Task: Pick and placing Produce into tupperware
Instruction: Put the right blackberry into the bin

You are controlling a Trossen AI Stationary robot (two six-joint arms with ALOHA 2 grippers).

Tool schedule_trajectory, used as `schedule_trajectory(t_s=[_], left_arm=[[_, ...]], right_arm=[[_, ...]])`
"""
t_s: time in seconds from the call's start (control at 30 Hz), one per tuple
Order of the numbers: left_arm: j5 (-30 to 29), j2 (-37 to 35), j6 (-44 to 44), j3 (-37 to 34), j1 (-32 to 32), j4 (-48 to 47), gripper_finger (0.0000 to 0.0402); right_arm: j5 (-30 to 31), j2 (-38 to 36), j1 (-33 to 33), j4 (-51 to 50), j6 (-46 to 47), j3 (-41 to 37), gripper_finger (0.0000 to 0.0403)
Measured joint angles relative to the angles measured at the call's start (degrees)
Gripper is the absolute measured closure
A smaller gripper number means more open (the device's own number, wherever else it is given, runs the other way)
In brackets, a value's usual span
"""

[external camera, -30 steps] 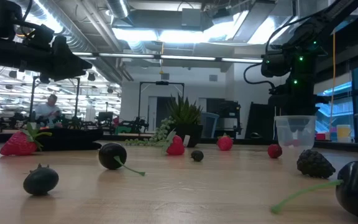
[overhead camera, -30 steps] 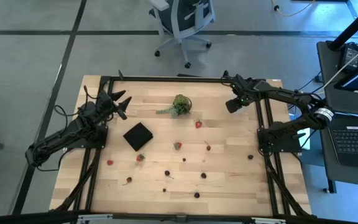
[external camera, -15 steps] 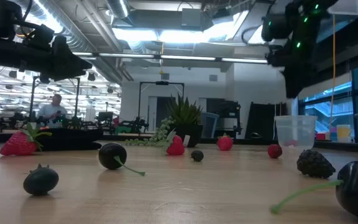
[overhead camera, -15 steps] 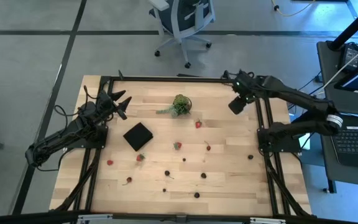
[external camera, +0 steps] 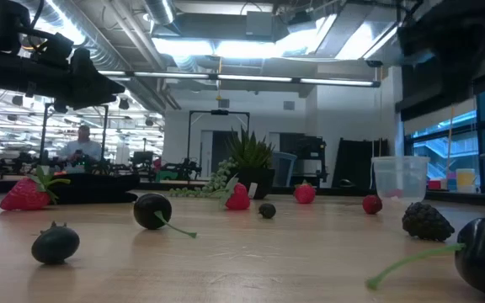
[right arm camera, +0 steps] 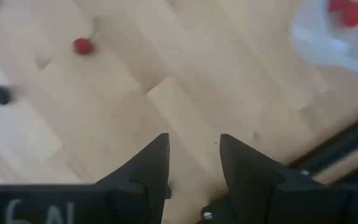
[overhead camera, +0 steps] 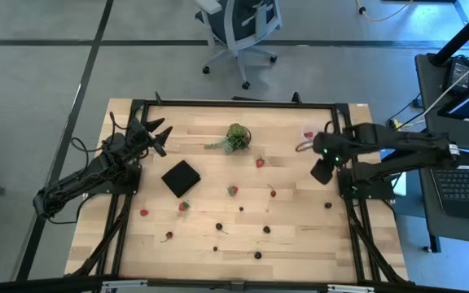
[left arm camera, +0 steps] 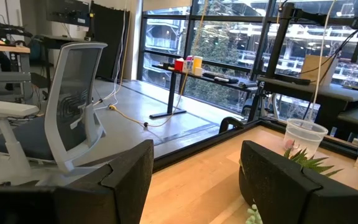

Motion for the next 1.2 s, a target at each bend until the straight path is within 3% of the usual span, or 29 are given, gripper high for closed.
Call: schedule_trajectory(t_s=[0.2,0.37,0.6,0.8,1.2], left_arm=[[0.0,0.0,0.0,0.0,0.0,0.0,0.0166],[0.0,0.0,0.0,0.0,0.0,0.0,0.0166],[0.0,0.0,-0.1,0.0,0.0,0.0,0.0166],[0.0,0.0,-0.1,0.0,0.0,0.0,0.0166],[0.0,0.0,-0.1,0.0,0.0,-0.1,0.0166]], right_arm=[[0.1,-0.6,8.4,6.2,3.7,-5.3,0.0258],[-0.5,-0.5,11.1,12.6,5.3,-12.2,0.0248],[-4.6,-0.5,12.2,13.9,6.3,-19.4,0.0173],[-4.7,-0.4,13.2,16.0,12.9,-22.5,0.0129],[-4.7,0.3,19.5,15.1,26.0,-22.8,0.0144]])
